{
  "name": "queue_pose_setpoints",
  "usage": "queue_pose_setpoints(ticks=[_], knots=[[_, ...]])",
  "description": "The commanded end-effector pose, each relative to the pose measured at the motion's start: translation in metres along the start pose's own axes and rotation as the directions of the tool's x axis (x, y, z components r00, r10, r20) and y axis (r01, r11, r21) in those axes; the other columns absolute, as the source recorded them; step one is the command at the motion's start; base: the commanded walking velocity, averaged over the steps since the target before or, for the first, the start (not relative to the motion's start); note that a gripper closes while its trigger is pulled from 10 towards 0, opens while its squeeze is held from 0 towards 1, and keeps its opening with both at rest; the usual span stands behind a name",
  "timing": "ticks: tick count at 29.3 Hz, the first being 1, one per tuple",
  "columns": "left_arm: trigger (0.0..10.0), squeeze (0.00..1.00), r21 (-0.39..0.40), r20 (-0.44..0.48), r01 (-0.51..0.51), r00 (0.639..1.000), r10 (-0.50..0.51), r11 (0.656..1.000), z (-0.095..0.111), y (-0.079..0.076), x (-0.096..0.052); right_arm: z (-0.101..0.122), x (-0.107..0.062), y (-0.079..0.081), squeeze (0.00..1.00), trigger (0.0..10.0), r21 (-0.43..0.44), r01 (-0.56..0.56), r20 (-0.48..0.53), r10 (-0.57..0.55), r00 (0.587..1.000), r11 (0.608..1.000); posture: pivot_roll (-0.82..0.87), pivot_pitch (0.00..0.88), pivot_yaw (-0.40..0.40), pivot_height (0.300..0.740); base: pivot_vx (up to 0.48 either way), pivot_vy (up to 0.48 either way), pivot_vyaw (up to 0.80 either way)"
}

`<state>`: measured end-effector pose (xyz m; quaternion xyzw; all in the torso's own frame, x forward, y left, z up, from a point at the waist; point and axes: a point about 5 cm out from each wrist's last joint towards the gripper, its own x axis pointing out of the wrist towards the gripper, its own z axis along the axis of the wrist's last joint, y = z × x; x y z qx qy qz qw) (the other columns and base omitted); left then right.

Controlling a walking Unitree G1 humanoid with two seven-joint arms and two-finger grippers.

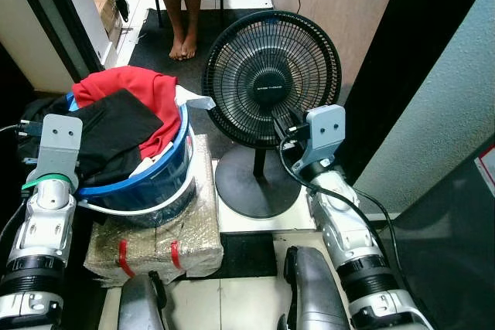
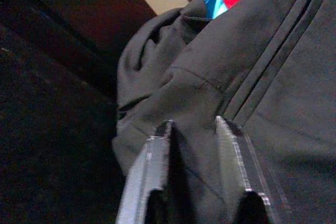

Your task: Clothes washing

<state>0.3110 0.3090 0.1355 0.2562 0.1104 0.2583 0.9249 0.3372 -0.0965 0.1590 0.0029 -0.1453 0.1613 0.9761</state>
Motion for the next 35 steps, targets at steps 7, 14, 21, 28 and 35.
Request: queue_pose_setpoints(ticks=[7,14,21,28,35], knots=[[10.0,1.00,-0.047,-0.011,0.144,0.989,-0.144,0.989,-0.015,-0.023,-0.015,-0.005,-0.003,-0.001,0.00,10.0,0.006,0.007,-0.020,-0.007,1.000,1.000,0.01,0.011,0.019,0.395,0.000,0.000,0.00],[10.0,1.00,-0.137,0.031,0.175,0.985,-0.172,0.975,0.004,-0.026,-0.015,-0.004,-0.002,-0.001,0.00,10.0,0.005,0.006,-0.019,-0.006,1.000,1.000,0.01,0.007,0.018,0.395,0.000,0.000,0.00],[10.0,1.00,-0.160,0.023,0.046,0.999,-0.043,0.986,0.025,-0.004,-0.002,-0.005,-0.001,-0.001,0.00,10.0,0.005,0.005,-0.019,-0.005,1.000,1.000,0.01,0.000,0.021,0.395,0.000,0.000,0.00],[10.0,0.00,-0.122,-0.061,-0.062,0.997,0.055,0.991,0.019,-0.008,-0.002,-0.005,-0.001,0.000,0.00,10.0,0.003,0.003,-0.017,-0.003,1.000,1.000,0.01,0.000,0.023,0.395,0.000,0.000,0.00],[10.0,0.00,-0.013,-0.111,0.021,0.994,-0.022,1.000,-0.002,-0.017,-0.009,-0.005,-0.001,-0.001,0.00,10.0,0.003,0.004,-0.015,-0.004,1.000,1.000,0.01,0.000,0.026,0.395,0.000,0.000,0.00]])
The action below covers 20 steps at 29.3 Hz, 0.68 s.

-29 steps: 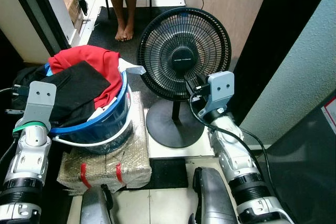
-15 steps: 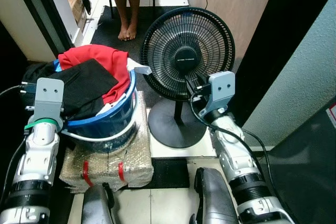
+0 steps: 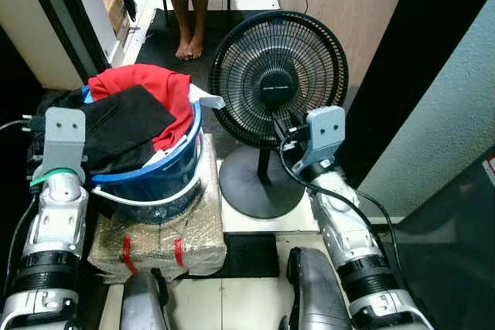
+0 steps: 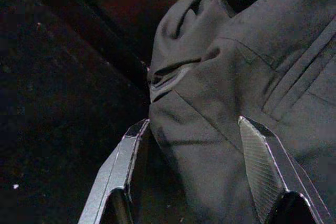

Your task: Clothes washing

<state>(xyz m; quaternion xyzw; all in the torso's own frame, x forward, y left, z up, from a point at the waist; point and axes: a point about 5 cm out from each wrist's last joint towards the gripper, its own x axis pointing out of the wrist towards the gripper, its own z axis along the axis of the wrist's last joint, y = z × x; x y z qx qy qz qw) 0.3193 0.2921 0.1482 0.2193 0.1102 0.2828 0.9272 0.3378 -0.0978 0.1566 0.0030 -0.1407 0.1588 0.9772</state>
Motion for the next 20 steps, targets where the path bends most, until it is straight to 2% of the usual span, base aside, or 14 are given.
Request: queue_pose_setpoints(ticks=[1,2,4,5,10,11,14,18,19,20], knots=[[10.0,0.00,0.063,-0.084,0.056,0.995,-0.050,0.996,-0.023,-0.006,-0.006,-0.002,-0.001,0.001,0.00,10.0,0.002,-0.001,-0.006,0.001,1.000,1.000,0.01,0.000,0.026,0.395,0.000,0.000,0.00],[10.0,0.00,0.082,-0.111,0.092,0.990,-0.083,0.992,-0.030,-0.009,-0.009,-0.002,-0.001,0.001,0.00,10.0,0.002,-0.002,-0.006,0.002,1.000,1.000,0.01,0.000,0.025,0.395,0.000,0.000,0.00],[10.0,0.00,0.082,-0.111,0.092,0.990,-0.083,0.992,-0.030,-0.009,-0.009,-0.002,-0.001,0.001,0.00,10.0,0.002,-0.002,-0.006,0.002,1.000,1.000,0.01,0.000,0.025,0.395,0.000,0.000,0.00],[10.0,0.00,0.121,-0.160,0.129,0.981,-0.109,0.984,-0.043,-0.013,-0.012,-0.003,-0.001,0.002,0.00,10.0,0.003,-0.005,-0.008,0.005,1.000,1.000,0.02,0.000,0.024,0.395,0.000,0.000,0.00],[10.0,0.00,0.133,-0.175,0.133,0.978,-0.109,0.982,-0.047,-0.014,-0.013,-0.003,0.000,0.002,0.00,10.0,0.004,-0.006,-0.008,0.006,1.000,1.000,0.02,0.000,0.024,0.395,0.000,0.000,0.00],[10.0,0.00,0.172,-0.180,0.146,0.977,-0.114,0.974,-0.052,-0.015,-0.013,-0.003,0.001,0.003,0.00,10.0,0.005,-0.008,-0.007,0.008,1.000,1.000,0.01,0.000,0.024,0.395,0.000,0.000,0.00],[10.0,0.00,0.193,-0.186,0.156,0.975,-0.120,0.969,-0.057,-0.016,-0.014,-0.003,0.001,0.003,0.00,10.0,0.005,-0.007,-0.006,0.007,1.000,1.000,0.01,0.000,0.025,0.395,0.000,0.000,0.00],[10.0,0.00,0.171,-0.163,0.158,0.978,-0.131,0.973,-0.055,-0.016,-0.014,-0.003,0.000,0.002,0.00,10.0,0.004,-0.005,-0.006,0.005,1.000,1.000,0.01,0.000,0.025,0.395,0.000,0.000,0.00],[10.0,0.00,0.096,-0.092,0.184,0.980,-0.175,0.978,-0.044,-0.018,-0.014,-0.003,-0.001,0.000,0.00,10.0,0.003,-0.002,-0.007,0.002,1.000,1.000,0.01,0.000,0.024,0.395,0.000,0.000,0.00],[10.0,0.00,0.096,-0.092,0.184,0.980,-0.175,0.978,-0.044,-0.018,-0.014,-0.003,-0.001,0.000,0.00,10.0,0.003,-0.002,-0.007,0.002,1.000,1.000,0.01,0.000,0.024,0.395,0.000,0.000,0.00]])
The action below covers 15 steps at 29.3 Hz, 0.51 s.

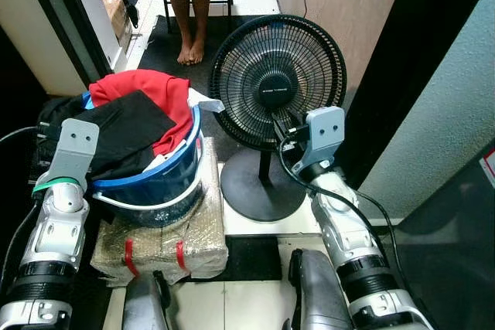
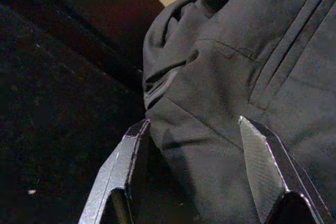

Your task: Clothes washing

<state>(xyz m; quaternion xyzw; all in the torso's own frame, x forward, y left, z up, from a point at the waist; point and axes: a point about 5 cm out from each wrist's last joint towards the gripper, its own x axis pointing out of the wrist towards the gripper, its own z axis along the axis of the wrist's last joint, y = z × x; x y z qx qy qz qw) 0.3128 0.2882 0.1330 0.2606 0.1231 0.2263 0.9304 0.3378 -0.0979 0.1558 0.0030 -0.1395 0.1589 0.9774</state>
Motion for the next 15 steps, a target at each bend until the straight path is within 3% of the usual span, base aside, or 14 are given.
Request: queue_pose_setpoints(ticks=[1,3,4,5,6,8,9,10,11,12,13,15], knots=[[10.0,0.00,-0.134,0.022,0.149,0.989,-0.147,0.980,-0.007,-0.017,-0.010,-0.003,-0.002,0.000,0.00,10.0,0.002,0.000,-0.006,0.000,1.000,1.000,0.02,0.000,0.023,0.395,0.000,0.000,0.00],[10.0,0.00,-0.134,0.022,0.149,0.989,-0.147,0.980,-0.007,-0.017,-0.010,-0.003,-0.002,0.000,0.00,10.0,0.002,0.000,-0.006,0.000,1.000,1.000,0.02,0.000,0.023,0.395,0.000,0.000,0.00],[10.0,0.00,-0.219,0.155,0.295,0.951,-0.266,0.930,0.017,-0.025,-0.018,-0.003,-0.002,0.000,0.00,10.0,0.003,-0.002,-0.009,0.002,1.000,1.000,0.02,0.000,0.021,0.395,0.000,0.000,0.00],[10.0,0.00,-0.219,0.155,0.295,0.951,-0.266,0.930,0.017,-0.025,-0.018,-0.003,-0.002,0.000,0.00,10.0,0.003,-0.002,-0.009,0.002,1.000,1.000,0.02,0.000,0.021,0.395,0.000,0.000,0.00],[10.0,0.00,-0.251,0.253,0.425,0.896,-0.365,0.870,0.040,-0.037,-0.027,-0.003,-0.001,0.002,0.00,10.0,0.005,-0.006,-0.010,0.006,1.000,1.000,0.02,0.000,0.022,0.395,0.000,0.000,0.00],[10.0,0.00,-0.251,0.253,0.425,0.896,-0.365,0.870,0.040,-0.037,-0.027,-0.003,-0.001,0.002,0.00,10.0,0.005,-0.006,-0.010,0.006,1.000,1.000,0.02,0.000,0.022,0.395,0.000,0.000,0.00],[10.0,0.00,-0.273,0.315,0.515,0.846,-0.430,0.812,0.060,-0.050,-0.035,-0.003,0.000,0.004,0.00,10.0,0.008,-0.008,-0.009,0.008,1.000,1.000,0.02,0.000,0.021,0.395,0.000,0.000,0.00],[10.0,0.00,-0.271,0.347,0.559,0.816,-0.462,0.784,0.076,-0.062,-0.038,-0.003,0.001,0.005,0.00,10.0,0.010,-0.009,-0.008,0.009,1.000,1.000,0.01,0.002,0.021,0.395,0.000,0.000,0.00],[10.0,0.00,-0.271,0.347,0.559,0.816,-0.462,0.784,0.076,-0.062,-0.038,-0.003,0.001,0.005,0.00,10.0,0.010,-0.009,-0.008,0.009,1.000,1.000,0.01,0.002,0.021,0.395,0.000,0.000,0.00],[10.0,0.00,-0.242,0.346,0.548,0.820,-0.456,0.801,0.099,-0.079,-0.035,-0.003,0.000,0.004,0.00,10.0,0.009,-0.008,-0.008,0.008,1.000,1.000,0.01,0.003,0.021,0.395,0.000,0.000,0.00],[10.0,0.00,-0.242,0.346,0.548,0.820,-0.456,0.801,0.099,-0.079,-0.035,-0.003,0.000,0.004,0.00,10.0,0.009,-0.008,-0.008,0.008,1.000,1.000,0.01,0.003,0.021,0.395,0.000,0.000,0.00],[10.0,0.00,-0.211,0.312,0.497,0.850,-0.424,0.842,0.108,-0.086,-0.029,-0.003,-0.001,0.003,0.00,10.0,0.008,-0.006,-0.010,0.006,1.000,1.000,0.00,0.004,0.022,0.395,0.000,0.000,0.00]])
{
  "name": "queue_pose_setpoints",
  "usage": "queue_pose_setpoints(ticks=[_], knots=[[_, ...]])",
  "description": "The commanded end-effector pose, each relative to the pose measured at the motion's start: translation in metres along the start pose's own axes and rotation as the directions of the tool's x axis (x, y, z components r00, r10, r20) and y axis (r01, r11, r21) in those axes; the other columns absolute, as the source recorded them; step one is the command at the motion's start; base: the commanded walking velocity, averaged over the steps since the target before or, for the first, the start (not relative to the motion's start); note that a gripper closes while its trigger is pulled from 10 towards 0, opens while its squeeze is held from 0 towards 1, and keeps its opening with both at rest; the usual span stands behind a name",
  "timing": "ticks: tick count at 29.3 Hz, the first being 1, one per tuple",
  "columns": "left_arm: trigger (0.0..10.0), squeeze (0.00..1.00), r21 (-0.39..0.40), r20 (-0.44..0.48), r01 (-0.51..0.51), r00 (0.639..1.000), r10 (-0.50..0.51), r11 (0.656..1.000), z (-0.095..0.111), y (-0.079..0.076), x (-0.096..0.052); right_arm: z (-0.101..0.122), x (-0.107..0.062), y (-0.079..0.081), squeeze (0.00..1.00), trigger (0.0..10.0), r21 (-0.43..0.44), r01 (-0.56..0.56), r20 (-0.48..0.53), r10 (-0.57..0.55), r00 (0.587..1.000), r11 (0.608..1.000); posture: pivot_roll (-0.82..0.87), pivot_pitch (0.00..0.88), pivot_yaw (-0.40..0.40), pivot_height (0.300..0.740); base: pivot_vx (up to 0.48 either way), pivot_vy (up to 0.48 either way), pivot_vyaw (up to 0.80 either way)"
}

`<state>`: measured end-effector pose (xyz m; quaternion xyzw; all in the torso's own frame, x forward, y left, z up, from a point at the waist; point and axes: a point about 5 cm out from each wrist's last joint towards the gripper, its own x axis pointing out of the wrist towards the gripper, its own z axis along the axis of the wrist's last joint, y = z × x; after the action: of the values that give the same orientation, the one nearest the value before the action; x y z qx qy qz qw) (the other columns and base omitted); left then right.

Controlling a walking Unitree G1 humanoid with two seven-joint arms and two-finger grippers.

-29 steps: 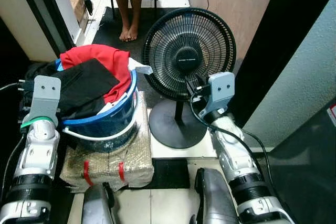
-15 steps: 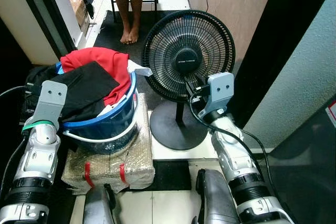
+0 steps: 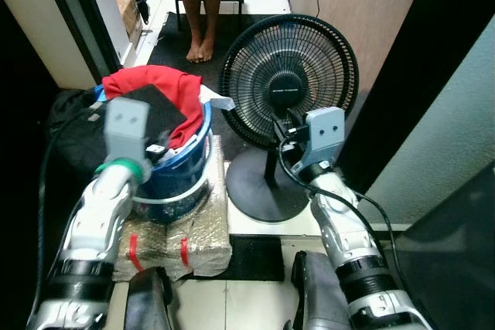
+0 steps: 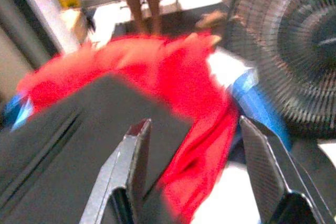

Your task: Clothes washing

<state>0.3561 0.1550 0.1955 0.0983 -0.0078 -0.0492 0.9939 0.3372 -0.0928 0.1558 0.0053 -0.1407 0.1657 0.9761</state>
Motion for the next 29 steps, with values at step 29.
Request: queue_pose_setpoints(ticks=[29], knots=[[10.0,0.00,0.291,-0.518,-0.196,0.791,0.326,0.937,-0.110,0.113,-0.043,-0.007,-0.005,-0.002,0.00,10.0,0.004,0.016,-0.025,-0.016,1.000,1.000,0.02,0.018,0.023,0.395,0.000,0.000,0.00]])
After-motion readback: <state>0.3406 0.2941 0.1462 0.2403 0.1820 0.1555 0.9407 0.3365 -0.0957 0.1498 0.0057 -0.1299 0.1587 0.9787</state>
